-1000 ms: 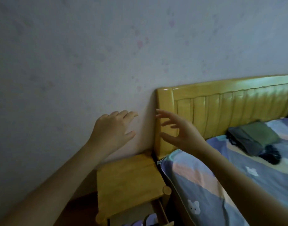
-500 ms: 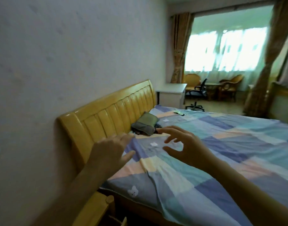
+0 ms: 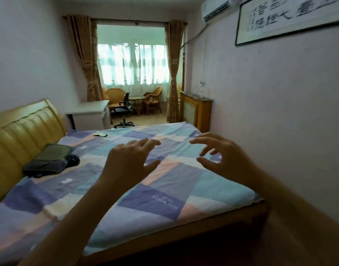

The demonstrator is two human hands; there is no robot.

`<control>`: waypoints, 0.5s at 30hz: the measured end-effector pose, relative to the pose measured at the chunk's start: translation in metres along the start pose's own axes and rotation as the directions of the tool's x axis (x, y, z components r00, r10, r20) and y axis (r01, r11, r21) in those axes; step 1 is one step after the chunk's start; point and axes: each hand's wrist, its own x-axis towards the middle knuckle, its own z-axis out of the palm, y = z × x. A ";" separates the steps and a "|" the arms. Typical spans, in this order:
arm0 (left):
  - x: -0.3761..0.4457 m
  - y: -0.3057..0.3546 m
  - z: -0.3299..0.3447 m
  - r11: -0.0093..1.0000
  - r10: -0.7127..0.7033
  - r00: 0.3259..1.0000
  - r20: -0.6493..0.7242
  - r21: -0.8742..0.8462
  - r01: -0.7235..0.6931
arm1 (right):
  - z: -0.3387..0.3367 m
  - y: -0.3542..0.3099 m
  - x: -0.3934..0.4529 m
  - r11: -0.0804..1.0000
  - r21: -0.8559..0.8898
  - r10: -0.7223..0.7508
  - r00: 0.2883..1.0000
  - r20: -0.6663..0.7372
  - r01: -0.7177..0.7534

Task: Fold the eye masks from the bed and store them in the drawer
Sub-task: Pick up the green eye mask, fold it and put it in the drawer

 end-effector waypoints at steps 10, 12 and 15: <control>0.122 0.228 0.028 0.934 0.273 0.953 -0.130 -0.203 -0.295 | -0.166 0.098 -0.159 0.939 -0.240 0.235 0.969 -0.077 -0.246; 0.151 0.262 0.040 0.912 0.311 0.936 -0.162 -0.225 -0.342 | -0.191 0.125 -0.172 0.925 -0.253 0.261 0.958 -0.119 -0.283; 0.197 0.305 0.068 0.886 0.360 0.914 -0.188 -0.239 -0.398 | -0.222 0.172 -0.181 0.907 -0.276 0.286 0.946 -0.154 -0.319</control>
